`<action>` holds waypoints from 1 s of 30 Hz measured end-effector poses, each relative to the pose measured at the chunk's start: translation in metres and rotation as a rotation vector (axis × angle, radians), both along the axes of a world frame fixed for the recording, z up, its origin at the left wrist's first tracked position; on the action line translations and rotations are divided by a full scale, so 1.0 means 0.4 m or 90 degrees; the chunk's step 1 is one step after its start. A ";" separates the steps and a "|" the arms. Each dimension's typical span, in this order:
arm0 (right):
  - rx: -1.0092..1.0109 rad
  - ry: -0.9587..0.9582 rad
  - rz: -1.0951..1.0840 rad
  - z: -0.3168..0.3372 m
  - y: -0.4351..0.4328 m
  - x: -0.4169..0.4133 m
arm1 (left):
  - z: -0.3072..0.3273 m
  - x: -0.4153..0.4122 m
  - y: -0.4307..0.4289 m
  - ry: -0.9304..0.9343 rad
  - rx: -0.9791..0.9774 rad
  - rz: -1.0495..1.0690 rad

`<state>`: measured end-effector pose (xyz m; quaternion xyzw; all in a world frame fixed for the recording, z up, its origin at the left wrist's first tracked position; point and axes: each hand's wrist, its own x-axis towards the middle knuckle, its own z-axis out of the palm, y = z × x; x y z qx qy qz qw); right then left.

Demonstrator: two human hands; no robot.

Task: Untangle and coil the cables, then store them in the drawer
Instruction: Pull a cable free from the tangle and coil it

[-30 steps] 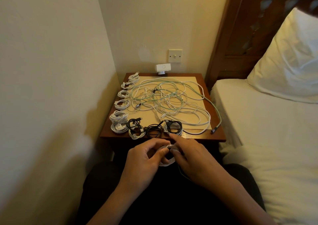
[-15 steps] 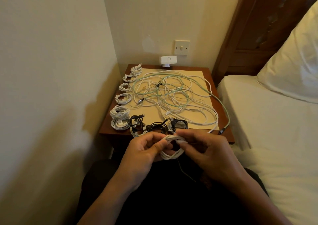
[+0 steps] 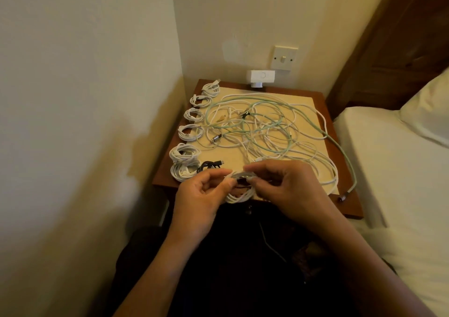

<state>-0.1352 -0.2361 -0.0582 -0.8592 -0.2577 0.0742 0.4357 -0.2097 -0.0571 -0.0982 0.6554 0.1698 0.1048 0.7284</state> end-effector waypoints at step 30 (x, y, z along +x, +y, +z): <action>-0.199 -0.137 -0.089 0.050 0.205 0.394 | 0.092 0.096 0.135 -0.097 0.273 0.024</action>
